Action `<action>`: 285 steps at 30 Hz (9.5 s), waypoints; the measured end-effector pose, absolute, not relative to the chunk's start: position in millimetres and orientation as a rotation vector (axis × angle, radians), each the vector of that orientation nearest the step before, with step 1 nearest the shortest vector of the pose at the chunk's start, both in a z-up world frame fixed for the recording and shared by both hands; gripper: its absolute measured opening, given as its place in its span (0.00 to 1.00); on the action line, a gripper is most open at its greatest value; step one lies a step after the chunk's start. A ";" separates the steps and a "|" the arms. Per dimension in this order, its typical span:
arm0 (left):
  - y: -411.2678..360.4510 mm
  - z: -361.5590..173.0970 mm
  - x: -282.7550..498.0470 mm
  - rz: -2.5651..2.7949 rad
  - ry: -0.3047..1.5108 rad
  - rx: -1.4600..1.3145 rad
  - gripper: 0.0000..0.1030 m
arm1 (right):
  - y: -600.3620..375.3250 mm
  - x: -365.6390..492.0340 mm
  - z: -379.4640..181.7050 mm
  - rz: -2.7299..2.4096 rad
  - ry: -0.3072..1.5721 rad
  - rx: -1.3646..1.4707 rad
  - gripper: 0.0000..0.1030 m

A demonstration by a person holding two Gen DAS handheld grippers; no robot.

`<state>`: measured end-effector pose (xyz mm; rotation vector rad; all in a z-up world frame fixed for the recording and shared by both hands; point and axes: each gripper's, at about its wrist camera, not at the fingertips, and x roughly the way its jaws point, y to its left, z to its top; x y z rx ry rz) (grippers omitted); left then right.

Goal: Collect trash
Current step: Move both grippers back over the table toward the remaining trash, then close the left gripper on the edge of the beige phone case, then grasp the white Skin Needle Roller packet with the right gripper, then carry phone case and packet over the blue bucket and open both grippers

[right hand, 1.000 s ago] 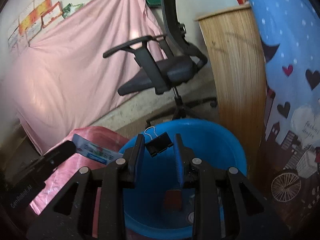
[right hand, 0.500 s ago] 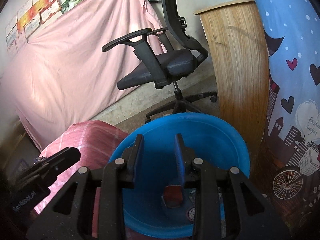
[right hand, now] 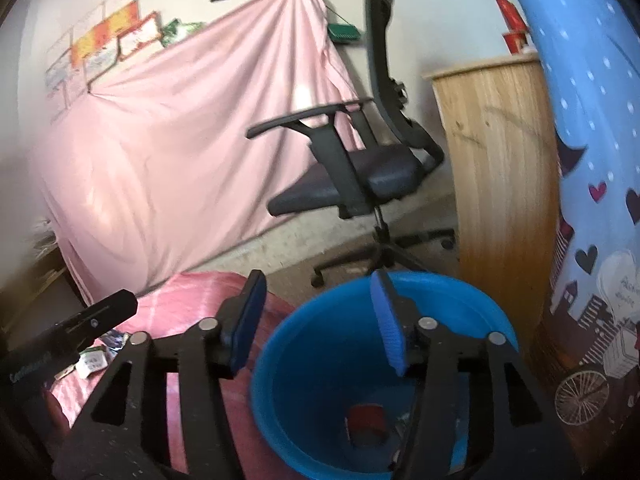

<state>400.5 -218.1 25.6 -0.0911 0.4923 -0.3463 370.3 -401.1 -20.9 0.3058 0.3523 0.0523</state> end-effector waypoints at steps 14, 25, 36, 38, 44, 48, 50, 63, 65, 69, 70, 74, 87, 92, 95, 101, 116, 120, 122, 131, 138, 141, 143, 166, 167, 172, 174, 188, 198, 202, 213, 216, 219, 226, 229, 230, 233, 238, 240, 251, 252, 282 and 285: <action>-102.5 51.9 347.8 -0.029 0.282 -0.155 0.98 | -331.9 353.9 10.2 0.155 0.194 0.198 1.00; -32.2 34.5 311.6 0.150 0.228 -0.195 0.98 | -269.2 344.3 19.6 0.306 0.116 0.164 1.00; 11.8 0.9 283.2 0.286 0.198 -0.157 0.98 | -201.9 335.8 14.1 0.410 0.086 0.039 1.00; 17.8 -4.4 285.3 0.295 0.208 -0.151 0.98 | -192.5 337.4 10.8 0.423 0.091 0.013 1.00; 26.2 -15.4 289.9 0.299 0.219 -0.125 0.98 | -170.2 343.9 -2.0 0.458 0.133 -0.049 1.00; 31.0 -22.2 295.1 0.282 0.246 -0.099 0.98 | -159.2 353.2 -10.4 0.486 0.191 -0.077 1.00; 34.0 -26.0 299.3 0.272 0.275 -0.089 0.98 | -154.6 360.7 -15.3 0.510 0.239 -0.080 1.00; 30.5 -43.5 334.8 0.167 0.460 0.002 0.77 | -116.4 404.2 -52.1 0.644 0.548 -0.137 1.00; 30.3 -45.5 339.2 0.153 0.469 0.005 0.70 | -111.6 408.4 -56.1 0.663 0.585 -0.146 0.94; 27.4 -50.3 349.4 0.111 0.523 0.019 0.59 | -102.8 417.6 -64.1 0.704 0.655 -0.153 0.86; 26.1 -51.9 353.0 0.103 0.541 0.028 0.57 | -101.4 419.4 -65.2 0.713 0.666 -0.152 0.84; 24.6 -59.2 369.2 0.082 0.610 0.049 0.57 | -91.5 425.1 -68.2 0.747 0.695 -0.153 0.82; 35.6 -70.0 386.4 0.067 0.719 0.011 0.51 | -68.2 441.1 -82.2 0.774 0.796 -0.198 0.74; 35.0 -74.7 394.2 0.061 0.768 0.025 0.51 | -75.1 441.3 -81.3 0.776 0.792 -0.167 0.59; 31.6 -77.7 400.9 0.058 0.794 0.053 0.51 | -80.5 443.4 -80.7 0.784 0.796 -0.132 0.48; 23.6 -78.7 413.2 0.064 0.796 0.131 0.51 | -81.0 442.8 -80.2 0.787 0.794 -0.116 0.41; 2.8 -85.9 418.0 0.109 0.739 0.263 0.10 | -93.6 438.5 -75.7 0.785 0.776 -0.073 0.44; 16.0 -76.9 411.1 0.146 0.682 0.203 0.05 | -96.6 439.6 -74.3 0.782 0.773 -0.062 0.61; 19.4 -72.8 405.8 0.158 0.656 0.182 0.04 | -94.0 441.1 -74.8 0.794 0.781 -0.067 0.69; 31.6 -70.0 405.5 0.168 0.675 0.111 0.04 | -74.8 452.6 -80.8 0.800 0.825 -0.103 0.75; 34.1 -65.3 400.0 0.170 0.662 0.094 0.04 | -71.9 450.1 -84.4 0.786 0.832 -0.131 0.69; 41.4 -56.8 389.9 0.158 0.626 0.057 0.03 | -77.6 448.8 -83.6 0.793 0.827 -0.106 0.57; 42.8 -50.3 380.8 0.143 0.603 0.034 0.02 | -79.9 446.0 -82.9 0.803 0.821 -0.099 0.46; 61.2 -23.5 326.1 0.076 0.523 -0.120 0.00 | -96.5 442.7 -80.2 0.722 0.888 0.151 0.76; 64.5 -23.9 324.4 0.073 0.518 -0.134 0.00 | -96.4 446.4 -81.9 0.714 0.902 0.197 0.78; 78.6 -25.5 314.9 0.052 0.496 -0.176 0.00 | -79.0 453.6 -82.2 0.631 0.914 0.291 0.80; 83.8 -25.7 311.6 0.036 0.493 -0.199 0.00 | -70.6 454.8 -83.0 0.586 0.919 0.299 0.80; 104.4 -25.2 294.9 -0.020 0.450 -0.286 0.00 | -75.6 430.5 -80.2 0.528 0.874 0.146 0.48; 110.9 -20.6 305.8 -0.052 0.439 -0.322 0.00 | -70.0 460.6 -46.3 0.670 0.740 -0.052 0.75; 113.2 -19.8 309.2 -0.058 0.439 -0.328 0.00 | -55.3 484.7 -44.4 0.781 0.752 -0.125 0.75; 116.6 -20.8 308.2 -0.059 0.435 -0.338 0.00 | -50.6 450.7 -58.1 0.850 0.811 -0.390 0.59; 117.3 -21.1 308.1 -0.057 0.435 -0.344 0.00 | -53.7 439.3 -59.5 0.860 0.822 -0.408 0.58; 119.1 -21.6 307.6 -0.054 0.434 -0.349 0.00 | -59.0 434.9 -62.2 0.882 0.856 -0.381 0.59; 121.9 -22.7 306.2 -0.062 0.435 -0.346 0.00 | -65.7 427.8 -73.9 0.884 0.901 -0.282 0.61; 120.0 -22.3 305.3 -0.064 0.435 -0.337 0.00 | -68.1 427.7 -76.1 0.868 0.883 -0.198 0.55; 119.4 -22.4 305.1 -0.064 0.435 -0.334 0.00 | -69.2 425.6 -76.1 0.866 0.870 -0.174 0.52; 117.4 -22.1 305.1 -0.061 0.435 -0.324 0.00 | -73.2 418.4 -74.3 0.853 0.829 -0.130 0.35; 108.9 -21.2 300.4 -0.040 0.432 -0.297 0.00 | -88.5 398.7 -55.5 0.817 0.688 -0.094 0.34; 105.6 -20.3 297.2 -0.030 0.428 -0.299 0.00 | -94.2 389.0 -47.6 0.800 0.624 -0.093 0.34; 43.3 19.1 291.0 -0.037 0.301 -0.155 0.00 | -150.9 346.7 -1.7 0.674 0.289 -0.072 0.34; 34.1 24.9 292.6 -0.047 0.288 -0.139 0.00 | -157.0 344.5 2.3 0.667 0.270 -0.065 0.34; -308.2 48.4 386.7 -0.592 0.271 0.096 0.00 | -408.2 359.6 -9.3 0.138 0.323 0.211 0.34; -313.3 34.9 390.6 -0.606 0.307 0.088 0.00 | -418.3 365.0 -18.2 0.124 0.356 0.229 0.34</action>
